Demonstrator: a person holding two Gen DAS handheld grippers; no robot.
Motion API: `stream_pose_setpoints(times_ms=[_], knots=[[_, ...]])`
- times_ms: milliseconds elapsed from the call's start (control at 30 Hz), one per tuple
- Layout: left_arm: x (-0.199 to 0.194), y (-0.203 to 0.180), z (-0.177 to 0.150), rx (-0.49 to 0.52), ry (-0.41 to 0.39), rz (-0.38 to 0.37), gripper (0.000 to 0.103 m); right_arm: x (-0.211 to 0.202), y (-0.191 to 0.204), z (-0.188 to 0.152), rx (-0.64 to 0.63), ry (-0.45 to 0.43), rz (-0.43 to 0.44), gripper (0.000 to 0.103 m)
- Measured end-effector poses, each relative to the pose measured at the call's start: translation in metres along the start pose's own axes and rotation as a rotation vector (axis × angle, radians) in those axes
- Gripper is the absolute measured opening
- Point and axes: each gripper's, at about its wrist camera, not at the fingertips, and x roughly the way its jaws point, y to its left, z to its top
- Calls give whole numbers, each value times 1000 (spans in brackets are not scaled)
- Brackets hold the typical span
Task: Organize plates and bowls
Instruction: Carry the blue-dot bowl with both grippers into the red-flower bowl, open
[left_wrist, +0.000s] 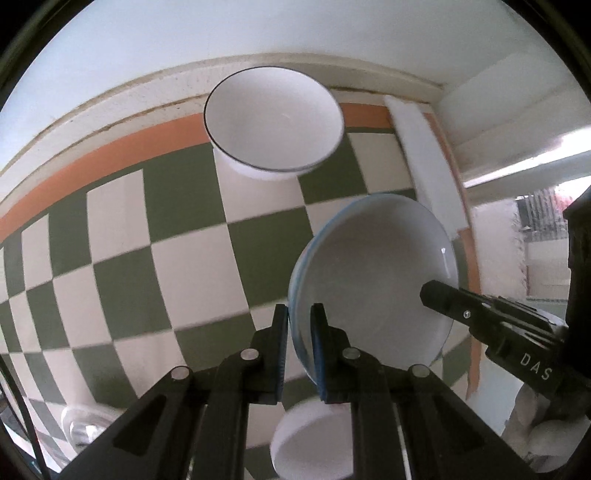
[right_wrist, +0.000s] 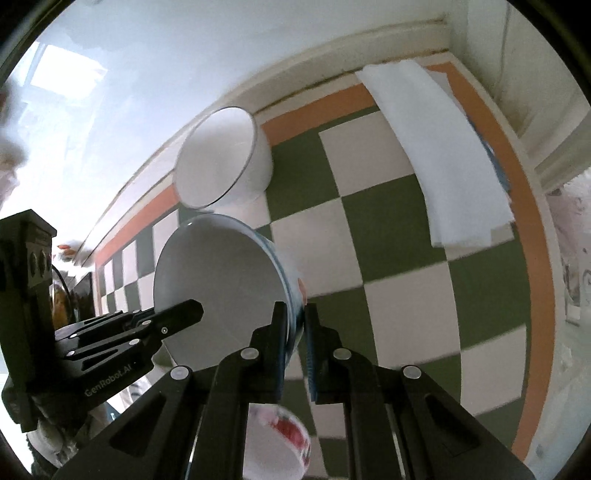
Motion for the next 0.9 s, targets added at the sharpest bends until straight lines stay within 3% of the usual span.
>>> stream_pose_setpoints(times_ms=[400,633,900], knots=[[-35,-5,-85,15,4,-32,10,-52,14,-89,-83,7,-5,11],[-19,-1,-114,24,55,-21,10,-39,8,-129,-66,64,-1,10],[1,0,-127,41,98,12,10,-11,3,-146,-57,120,-22,10]])
